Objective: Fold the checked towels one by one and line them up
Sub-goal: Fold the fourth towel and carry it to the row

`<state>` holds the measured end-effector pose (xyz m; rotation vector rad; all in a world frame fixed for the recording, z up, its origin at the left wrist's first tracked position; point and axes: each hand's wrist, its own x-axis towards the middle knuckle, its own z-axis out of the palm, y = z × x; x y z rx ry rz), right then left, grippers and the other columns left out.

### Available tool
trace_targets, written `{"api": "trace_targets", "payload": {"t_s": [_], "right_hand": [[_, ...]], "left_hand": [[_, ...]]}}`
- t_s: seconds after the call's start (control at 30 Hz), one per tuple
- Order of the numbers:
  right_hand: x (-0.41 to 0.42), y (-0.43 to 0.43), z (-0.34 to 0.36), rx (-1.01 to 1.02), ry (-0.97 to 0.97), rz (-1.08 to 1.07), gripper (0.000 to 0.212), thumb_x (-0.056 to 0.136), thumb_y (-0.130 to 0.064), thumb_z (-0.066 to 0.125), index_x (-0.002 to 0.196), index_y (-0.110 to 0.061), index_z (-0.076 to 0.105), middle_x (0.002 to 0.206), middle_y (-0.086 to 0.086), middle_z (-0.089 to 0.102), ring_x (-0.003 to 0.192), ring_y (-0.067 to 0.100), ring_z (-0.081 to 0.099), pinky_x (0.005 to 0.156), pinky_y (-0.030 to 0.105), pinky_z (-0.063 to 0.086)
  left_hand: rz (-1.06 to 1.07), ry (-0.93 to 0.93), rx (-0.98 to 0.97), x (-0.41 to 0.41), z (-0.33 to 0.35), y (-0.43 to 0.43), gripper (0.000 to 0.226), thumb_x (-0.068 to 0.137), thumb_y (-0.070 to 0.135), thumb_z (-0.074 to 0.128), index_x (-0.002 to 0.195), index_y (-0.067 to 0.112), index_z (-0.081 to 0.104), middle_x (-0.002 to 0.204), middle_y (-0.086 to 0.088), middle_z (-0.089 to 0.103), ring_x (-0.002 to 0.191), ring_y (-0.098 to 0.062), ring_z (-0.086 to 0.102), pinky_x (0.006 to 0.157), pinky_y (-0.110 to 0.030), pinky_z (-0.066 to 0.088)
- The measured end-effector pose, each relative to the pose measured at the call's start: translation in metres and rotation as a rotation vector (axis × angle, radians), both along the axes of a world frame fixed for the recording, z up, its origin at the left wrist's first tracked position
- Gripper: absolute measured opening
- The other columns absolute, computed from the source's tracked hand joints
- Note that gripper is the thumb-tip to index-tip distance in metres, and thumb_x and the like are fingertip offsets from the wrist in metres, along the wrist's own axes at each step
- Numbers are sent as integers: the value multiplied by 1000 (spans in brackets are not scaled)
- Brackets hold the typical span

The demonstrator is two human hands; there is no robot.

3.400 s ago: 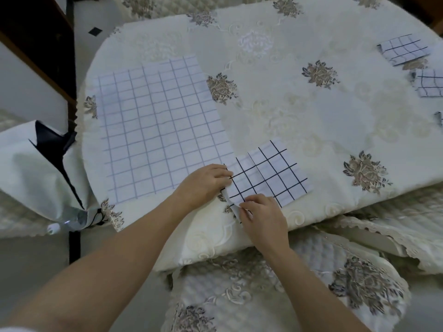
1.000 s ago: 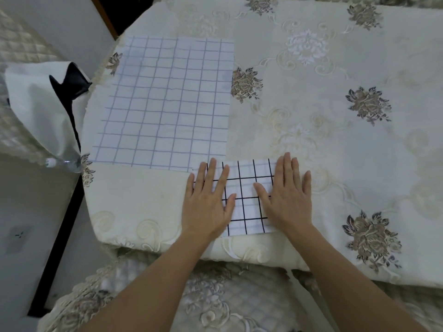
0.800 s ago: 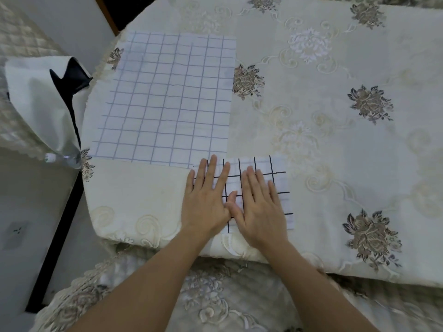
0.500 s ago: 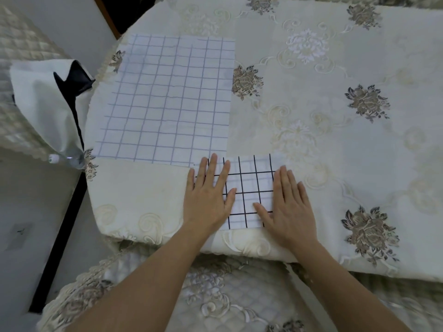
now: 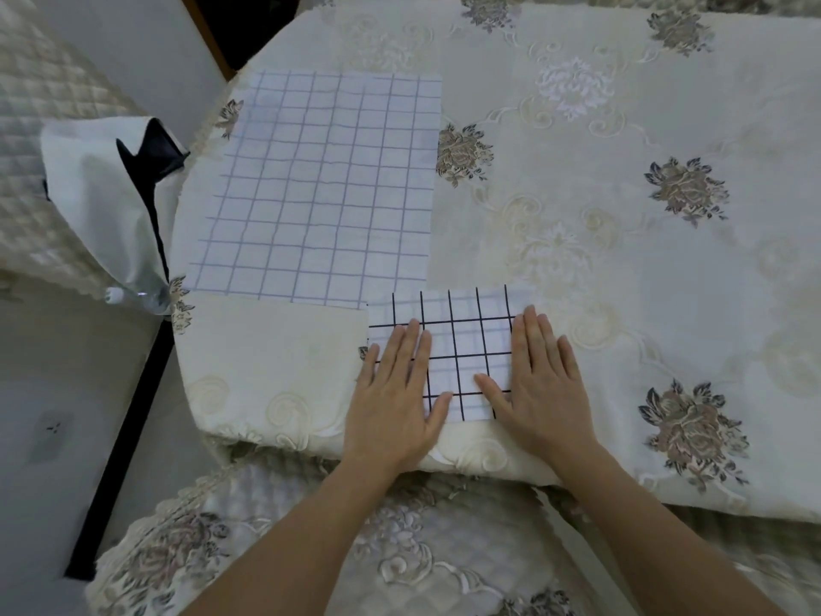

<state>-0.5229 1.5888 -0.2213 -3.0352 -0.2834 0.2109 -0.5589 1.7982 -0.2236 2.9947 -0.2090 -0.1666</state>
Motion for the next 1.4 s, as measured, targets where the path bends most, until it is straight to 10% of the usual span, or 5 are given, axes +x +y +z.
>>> {"api": "trace_targets", "payload": {"t_s": [0.67, 0.87, 1.03, 1.4], "right_hand": [[49, 10, 1, 5, 38, 6, 89, 95, -71, 7, 158, -10, -4, 167, 6, -10, 153, 18, -10, 125, 45, 1], [55, 0, 39, 127, 136, -60, 81, 99, -63, 24, 159, -14, 1, 167, 5, -1, 154, 23, -1, 124, 46, 7], [19, -9, 65, 177, -151, -265, 57, 93, -34, 61, 142, -7, 47, 127, 18, 57, 109, 37, 56, 84, 48, 49], [-21, 12, 50, 347, 46, -726, 30, 93, -35, 60, 117, -17, 59, 105, 4, 60, 97, 26, 56, 78, 39, 47]], "left_hand": [[14, 53, -18, 1, 2, -1, 79, 98, 62, 22, 160, 17, 2, 167, -4, -8, 153, -26, -11, 124, -48, 11], [-24, 111, 11, 28, 45, 4, 76, 91, 65, 19, 147, 19, 42, 156, -6, 36, 142, -30, 33, 110, -47, 32], [-300, -42, 41, 77, 67, 5, 39, 94, 40, 52, 121, 14, 60, 127, -7, 58, 112, -28, 55, 87, -43, 44], [-1232, -22, 98, 174, 71, -72, 36, 95, 11, 57, 129, 20, 59, 133, -4, 56, 116, -26, 53, 91, -40, 44]]}}
